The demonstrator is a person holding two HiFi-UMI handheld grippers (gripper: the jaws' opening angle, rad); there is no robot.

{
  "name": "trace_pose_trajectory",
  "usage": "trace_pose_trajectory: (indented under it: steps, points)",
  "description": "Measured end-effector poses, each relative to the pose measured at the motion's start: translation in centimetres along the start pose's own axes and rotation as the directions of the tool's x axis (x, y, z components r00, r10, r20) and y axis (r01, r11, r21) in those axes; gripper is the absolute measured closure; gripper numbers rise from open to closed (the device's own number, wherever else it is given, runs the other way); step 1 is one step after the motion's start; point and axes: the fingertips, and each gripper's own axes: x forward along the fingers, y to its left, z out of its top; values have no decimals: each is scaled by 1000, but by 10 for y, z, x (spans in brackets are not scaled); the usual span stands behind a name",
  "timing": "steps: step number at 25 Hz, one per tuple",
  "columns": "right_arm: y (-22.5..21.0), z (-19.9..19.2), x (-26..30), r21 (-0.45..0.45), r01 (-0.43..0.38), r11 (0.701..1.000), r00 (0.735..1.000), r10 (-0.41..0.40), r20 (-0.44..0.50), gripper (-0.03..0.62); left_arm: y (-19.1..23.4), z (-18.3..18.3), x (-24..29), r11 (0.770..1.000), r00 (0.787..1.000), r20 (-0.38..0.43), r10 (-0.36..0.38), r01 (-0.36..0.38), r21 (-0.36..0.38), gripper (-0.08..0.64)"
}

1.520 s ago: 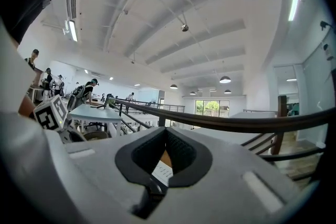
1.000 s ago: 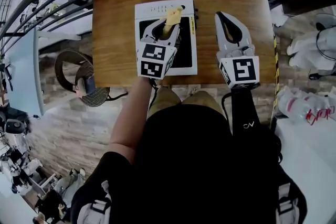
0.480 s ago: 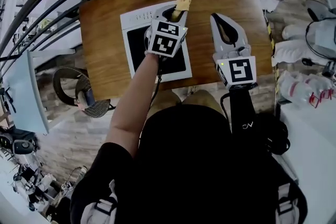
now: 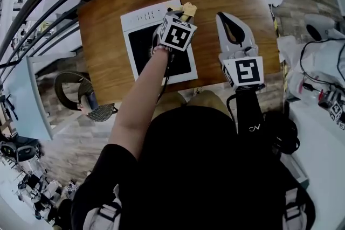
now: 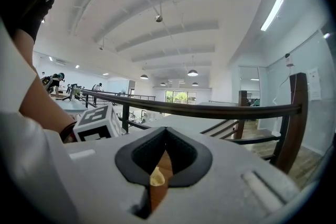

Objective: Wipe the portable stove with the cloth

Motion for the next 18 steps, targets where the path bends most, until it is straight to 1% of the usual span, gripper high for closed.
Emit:
trace_pose_trajectory:
  steps: [4, 6, 9, 13, 16, 18]
  points:
    - [1, 2, 2, -5, -3, 1000, 1000, 3, 4, 592, -29, -24, -12, 998, 998, -38, -50, 51, 36, 466]
    - [4, 4, 4, -9, -8, 1000, 1000, 8, 9, 592, -44, -37, -19, 995, 995, -58, -87, 89, 42, 466]
    - [8, 7, 5, -15, -16, 1000, 1000, 16, 16, 592, -65, -60, -32, 987, 984, -96, -151, 155, 36, 466]
    - [13, 11, 7, -21, -29, 999, 999, 29, 21, 592, -93, -88, -53, 973, 964, -145, -223, 229, 31, 466]
    - [14, 12, 8, -24, -29, 999, 999, 29, 21, 592, -110, -100, -67, 966, 959, -146, -242, 253, 59, 466]
    - [16, 13, 8, -25, -29, 999, 999, 30, 23, 592, -116, -100, -75, 962, 957, -134, -258, 268, 61, 466]
